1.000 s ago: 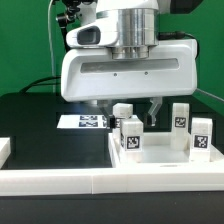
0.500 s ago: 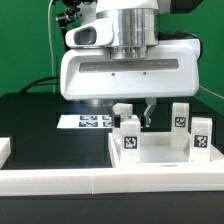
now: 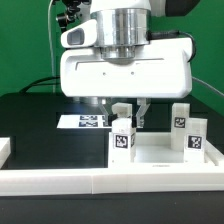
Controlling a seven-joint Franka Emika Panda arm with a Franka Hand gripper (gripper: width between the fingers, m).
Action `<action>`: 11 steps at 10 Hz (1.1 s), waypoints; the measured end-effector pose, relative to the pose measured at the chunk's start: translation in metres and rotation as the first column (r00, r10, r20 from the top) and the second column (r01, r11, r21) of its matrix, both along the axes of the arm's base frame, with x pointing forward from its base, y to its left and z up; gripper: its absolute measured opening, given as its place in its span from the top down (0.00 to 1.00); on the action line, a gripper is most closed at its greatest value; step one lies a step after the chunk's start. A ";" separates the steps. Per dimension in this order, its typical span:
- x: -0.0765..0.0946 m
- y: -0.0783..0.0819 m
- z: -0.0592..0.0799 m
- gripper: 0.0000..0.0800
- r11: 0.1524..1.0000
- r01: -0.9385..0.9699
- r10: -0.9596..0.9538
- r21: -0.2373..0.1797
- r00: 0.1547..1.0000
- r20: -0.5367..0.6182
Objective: Assemble square table
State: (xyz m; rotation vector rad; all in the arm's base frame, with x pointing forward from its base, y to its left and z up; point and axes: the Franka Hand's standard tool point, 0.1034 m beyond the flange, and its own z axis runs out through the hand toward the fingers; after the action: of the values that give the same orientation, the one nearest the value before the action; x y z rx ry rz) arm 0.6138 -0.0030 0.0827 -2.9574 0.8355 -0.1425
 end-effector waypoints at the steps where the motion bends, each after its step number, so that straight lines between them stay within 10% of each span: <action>1: -0.001 -0.001 0.000 0.62 0.998 0.062 -0.062 -0.001 0.998 -0.008; 4: -0.002 -0.002 -0.001 0.62 0.998 0.066 -0.066 -0.002 0.998 -0.011; 6: -0.001 0.005 0.001 0.23 0.998 0.059 -0.059 0.001 0.998 -0.010; 11: 0.001 0.025 0.011 0.19 0.999 0.033 -0.033 0.006 0.999 -0.006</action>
Offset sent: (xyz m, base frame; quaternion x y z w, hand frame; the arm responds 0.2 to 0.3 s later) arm 0.0000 0.0000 0.0000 0.0000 0.0000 0.0000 1.0000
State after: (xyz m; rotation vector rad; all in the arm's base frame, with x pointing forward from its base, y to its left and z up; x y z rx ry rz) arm 0.6148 0.0219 0.0938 -2.9414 0.8839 -0.1327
